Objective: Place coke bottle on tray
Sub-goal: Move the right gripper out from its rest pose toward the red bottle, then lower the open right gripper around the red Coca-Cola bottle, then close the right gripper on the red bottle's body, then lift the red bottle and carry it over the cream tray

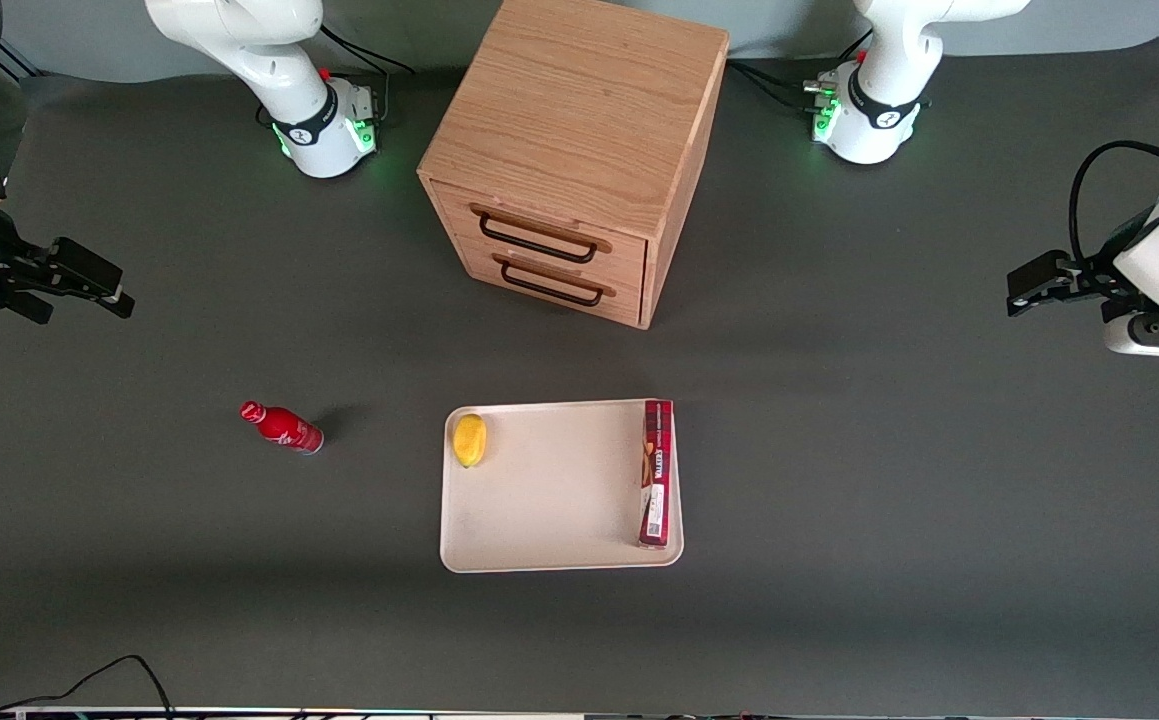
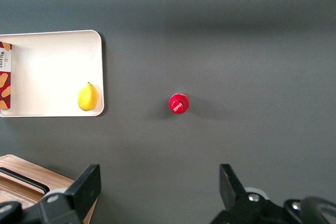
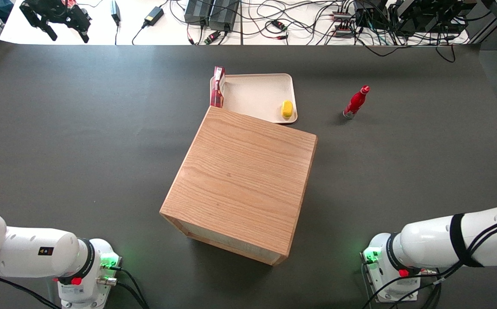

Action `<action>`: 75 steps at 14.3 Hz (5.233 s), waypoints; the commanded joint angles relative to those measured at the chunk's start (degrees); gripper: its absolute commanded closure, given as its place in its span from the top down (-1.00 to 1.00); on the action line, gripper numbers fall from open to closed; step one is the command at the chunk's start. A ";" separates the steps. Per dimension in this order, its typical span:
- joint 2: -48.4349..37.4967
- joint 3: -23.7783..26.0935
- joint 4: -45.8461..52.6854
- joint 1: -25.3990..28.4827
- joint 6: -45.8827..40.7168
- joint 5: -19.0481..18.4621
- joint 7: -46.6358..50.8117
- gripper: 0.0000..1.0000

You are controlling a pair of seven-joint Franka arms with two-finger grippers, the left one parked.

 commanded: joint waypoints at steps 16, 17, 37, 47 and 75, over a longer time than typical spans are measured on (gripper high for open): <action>0.93 0.67 -17.39 -0.93 13.69 -3.10 -3.59 1.00; 2.06 0.67 -17.83 -0.93 15.27 -3.28 -4.12 1.00; 14.73 2.70 -23.11 -0.32 32.69 -7.15 -4.21 0.86; 15.96 2.78 -22.85 0.30 34.62 -7.59 -3.51 -0.25; 17.61 3.66 22.14 4.24 -11.61 -7.23 3.34 -1.00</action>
